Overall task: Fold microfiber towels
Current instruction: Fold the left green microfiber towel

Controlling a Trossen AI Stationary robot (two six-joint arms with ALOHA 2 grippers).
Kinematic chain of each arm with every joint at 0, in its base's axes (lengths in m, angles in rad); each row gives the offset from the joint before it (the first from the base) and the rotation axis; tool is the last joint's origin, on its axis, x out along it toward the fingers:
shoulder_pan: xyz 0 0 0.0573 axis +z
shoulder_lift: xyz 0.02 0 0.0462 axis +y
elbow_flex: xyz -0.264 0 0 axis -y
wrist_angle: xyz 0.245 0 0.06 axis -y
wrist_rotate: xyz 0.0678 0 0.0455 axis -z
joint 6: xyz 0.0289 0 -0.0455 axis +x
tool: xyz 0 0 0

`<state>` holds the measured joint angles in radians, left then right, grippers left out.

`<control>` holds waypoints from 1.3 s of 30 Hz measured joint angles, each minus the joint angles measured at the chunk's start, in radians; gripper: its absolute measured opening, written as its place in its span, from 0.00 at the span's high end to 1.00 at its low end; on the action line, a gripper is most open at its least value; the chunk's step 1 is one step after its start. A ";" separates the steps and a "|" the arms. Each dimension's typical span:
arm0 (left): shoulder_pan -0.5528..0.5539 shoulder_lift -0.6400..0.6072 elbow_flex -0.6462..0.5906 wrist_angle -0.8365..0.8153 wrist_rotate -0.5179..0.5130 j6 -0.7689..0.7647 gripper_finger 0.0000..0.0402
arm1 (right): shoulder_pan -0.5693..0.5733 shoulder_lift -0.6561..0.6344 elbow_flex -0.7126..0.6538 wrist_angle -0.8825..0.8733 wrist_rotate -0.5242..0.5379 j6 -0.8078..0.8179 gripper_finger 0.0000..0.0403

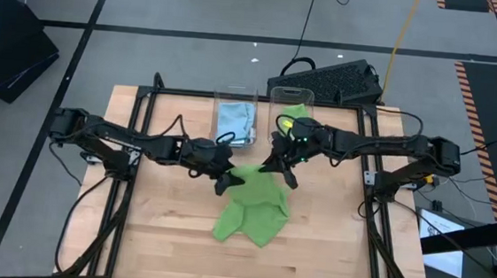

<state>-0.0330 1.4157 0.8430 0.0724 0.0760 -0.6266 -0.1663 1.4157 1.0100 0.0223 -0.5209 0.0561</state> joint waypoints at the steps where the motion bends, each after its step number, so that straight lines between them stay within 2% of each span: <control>1: 0.002 -0.004 0.002 0.003 -0.008 0.010 0.49 | -0.003 -0.003 0.000 0.005 0.000 0.006 1.00; 6: 0.013 -0.031 0.002 -0.010 -0.033 0.038 0.74 | -0.005 -0.014 0.000 0.003 0.000 0.011 1.00; 9: 0.014 -0.052 -0.001 -0.026 -0.008 0.044 0.92 | -0.005 -0.013 0.000 0.004 0.000 0.052 1.00; 11: 0.014 -0.069 0.000 -0.044 0.021 0.026 0.97 | -0.005 -0.013 0.000 0.013 -0.005 0.103 1.00; 17: -0.038 -0.135 0.000 -0.016 0.054 -0.063 0.98 | 0.012 -0.052 0.000 0.049 -0.013 0.193 1.00; 20: -0.077 -0.155 0.000 0.047 0.054 -0.140 0.98 | 0.030 -0.063 0.000 0.123 -0.069 0.290 1.00; 28: -0.229 -0.161 0.002 0.376 0.013 -0.424 0.99 | 0.141 -0.067 0.000 0.404 -0.187 0.679 1.00; 31: -0.279 -0.159 0.019 0.329 -0.031 -0.421 0.99 | 0.163 -0.066 0.000 0.402 -0.212 0.748 1.00; 33: -0.293 -0.159 0.025 0.269 -0.061 -0.377 0.99 | 0.168 -0.063 0.000 0.343 -0.200 0.721 0.99; 36: -0.286 -0.148 0.025 0.156 -0.078 -0.320 0.98 | 0.160 -0.041 0.000 0.255 -0.139 0.632 0.99; 39: -0.256 -0.125 0.024 -0.004 -0.082 -0.252 0.98 | 0.140 -0.003 0.000 0.189 -0.028 0.543 0.99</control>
<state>-0.2888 1.2909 0.8674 0.0686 -0.0059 -0.8791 -0.0263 1.4123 1.0103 0.2117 -0.5486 0.5994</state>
